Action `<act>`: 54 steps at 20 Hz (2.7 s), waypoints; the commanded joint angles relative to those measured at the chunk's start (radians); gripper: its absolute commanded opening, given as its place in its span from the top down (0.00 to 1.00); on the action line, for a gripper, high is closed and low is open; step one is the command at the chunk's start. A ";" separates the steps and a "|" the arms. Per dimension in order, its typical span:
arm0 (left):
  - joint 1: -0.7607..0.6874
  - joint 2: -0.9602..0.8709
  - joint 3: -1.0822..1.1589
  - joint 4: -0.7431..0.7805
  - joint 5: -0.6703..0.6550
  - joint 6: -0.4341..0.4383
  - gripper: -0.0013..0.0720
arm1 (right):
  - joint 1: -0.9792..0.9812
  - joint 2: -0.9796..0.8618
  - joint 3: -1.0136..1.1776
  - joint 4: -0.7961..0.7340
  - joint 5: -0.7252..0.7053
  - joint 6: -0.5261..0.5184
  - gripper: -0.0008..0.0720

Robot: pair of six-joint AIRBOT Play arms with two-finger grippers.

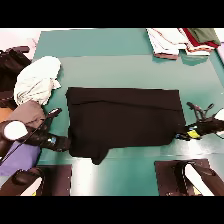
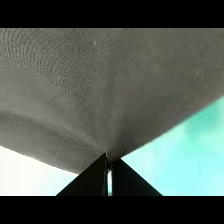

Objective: Fold the shirts.

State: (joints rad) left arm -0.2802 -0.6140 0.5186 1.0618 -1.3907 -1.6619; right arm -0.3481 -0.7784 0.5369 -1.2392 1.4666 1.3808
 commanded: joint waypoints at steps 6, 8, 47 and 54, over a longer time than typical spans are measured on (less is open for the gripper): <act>0.000 0.003 0.161 0.143 0.121 0.003 0.96 | 0.054 0.012 0.238 -0.092 0.056 0.037 0.97; 0.000 -0.141 0.238 0.183 0.206 0.076 0.96 | 0.109 -0.113 0.319 -0.090 -0.006 0.052 0.96; -0.369 -1.195 1.096 -0.051 0.537 0.118 0.96 | -0.081 -0.750 0.753 0.360 0.009 -0.369 0.96; -0.382 -1.307 1.176 -0.053 0.509 0.117 0.96 | 0.136 -0.510 1.005 0.359 0.035 -0.145 0.96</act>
State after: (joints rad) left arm -0.6582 -1.8835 1.6711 1.0119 -0.8730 -1.5440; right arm -0.2977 -1.3678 1.4582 -0.8825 1.4963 1.1484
